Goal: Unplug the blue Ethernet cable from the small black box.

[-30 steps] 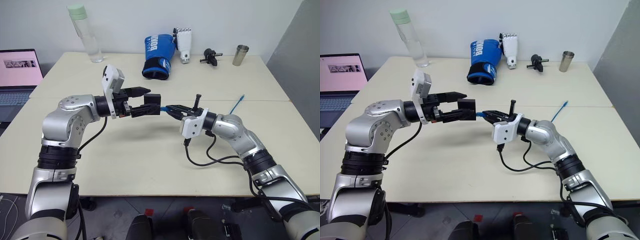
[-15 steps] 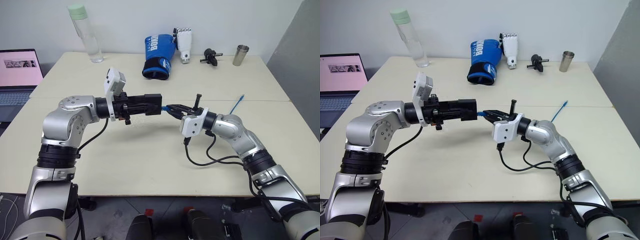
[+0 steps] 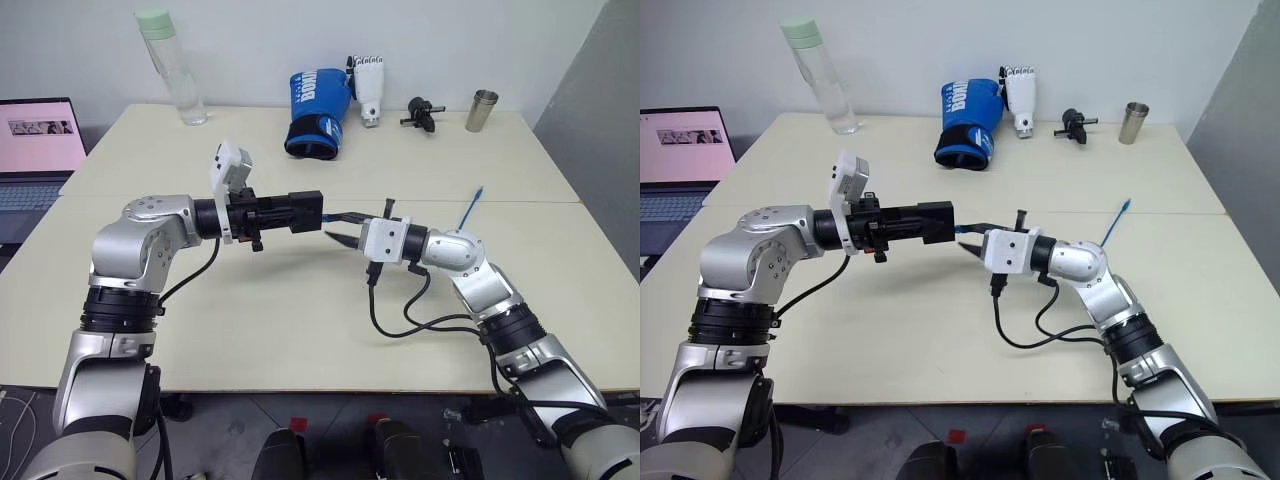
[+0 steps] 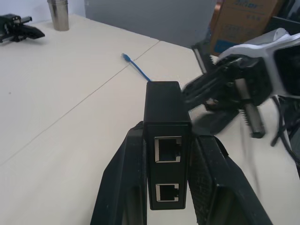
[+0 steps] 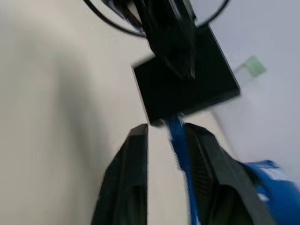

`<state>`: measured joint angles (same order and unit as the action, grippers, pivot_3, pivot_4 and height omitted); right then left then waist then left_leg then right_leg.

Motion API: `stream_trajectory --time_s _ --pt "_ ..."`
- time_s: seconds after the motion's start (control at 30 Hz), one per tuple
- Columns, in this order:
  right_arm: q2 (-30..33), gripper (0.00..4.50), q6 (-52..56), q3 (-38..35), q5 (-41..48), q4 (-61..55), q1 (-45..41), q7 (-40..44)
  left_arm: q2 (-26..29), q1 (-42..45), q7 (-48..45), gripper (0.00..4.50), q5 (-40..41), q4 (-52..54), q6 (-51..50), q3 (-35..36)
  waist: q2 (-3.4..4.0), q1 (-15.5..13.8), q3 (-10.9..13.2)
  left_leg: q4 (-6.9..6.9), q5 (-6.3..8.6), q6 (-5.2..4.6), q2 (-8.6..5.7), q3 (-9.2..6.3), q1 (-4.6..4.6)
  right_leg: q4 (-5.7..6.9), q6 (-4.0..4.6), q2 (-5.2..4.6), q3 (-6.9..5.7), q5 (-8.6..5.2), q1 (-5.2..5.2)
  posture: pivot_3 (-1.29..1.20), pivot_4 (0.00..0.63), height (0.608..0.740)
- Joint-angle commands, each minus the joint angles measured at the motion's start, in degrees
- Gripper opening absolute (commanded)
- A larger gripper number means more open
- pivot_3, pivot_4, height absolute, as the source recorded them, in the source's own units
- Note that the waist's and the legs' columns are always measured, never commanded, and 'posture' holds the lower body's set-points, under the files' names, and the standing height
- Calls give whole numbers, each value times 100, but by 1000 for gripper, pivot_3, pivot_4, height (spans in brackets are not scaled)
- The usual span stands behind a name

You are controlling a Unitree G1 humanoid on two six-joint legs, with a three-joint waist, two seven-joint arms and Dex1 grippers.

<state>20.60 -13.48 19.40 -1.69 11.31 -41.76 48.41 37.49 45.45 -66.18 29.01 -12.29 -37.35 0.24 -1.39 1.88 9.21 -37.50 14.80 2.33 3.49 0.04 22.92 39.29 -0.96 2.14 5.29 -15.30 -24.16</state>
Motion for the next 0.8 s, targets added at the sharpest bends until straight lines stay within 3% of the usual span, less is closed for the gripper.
stream_trajectory --time_s 0.03,0.1,0.27,0.47,0.8 --pt "90 1911 1358 -280 956 -691 -51 637 72 230 -197 800 187 -102 -158 179 0 -1 0 -7 0 0 0 0 0 4 0 0 0 0 2 0 150 740" --pt "181 1911 2254 -469 1493 -903 -134 858 101 253 -313 800 270 -154 -302 211 1 0 1 -20 1 -1 -1 -1 0 12 0 0 -2 -1 2 0 150 740" --pt "504 3056 4894 -1285 3076 -590 -1014 1333 268 344 -703 800 510 -343 -682 283 3 -1 2 -38 2 -3 -2 -3 1 35 0 4 -4 -2 -1 0 150 740" --pt "887 4457 5989 -1469 3479 75 -1630 1851 301 483 -865 800 526 -446 -716 304 3 -3 2 -34 9 -16 1 -8 1 34 12 9 -13 -10 -1 0 150 740" --pt "627 4457 6635 -1344 3616 290 -1811 2188 214 767 -925 800 915 -491 -1168 447 4 7 3 -36 21 -36 2 -6 7 34 11 13 -10 -11 -8 0 150 740"
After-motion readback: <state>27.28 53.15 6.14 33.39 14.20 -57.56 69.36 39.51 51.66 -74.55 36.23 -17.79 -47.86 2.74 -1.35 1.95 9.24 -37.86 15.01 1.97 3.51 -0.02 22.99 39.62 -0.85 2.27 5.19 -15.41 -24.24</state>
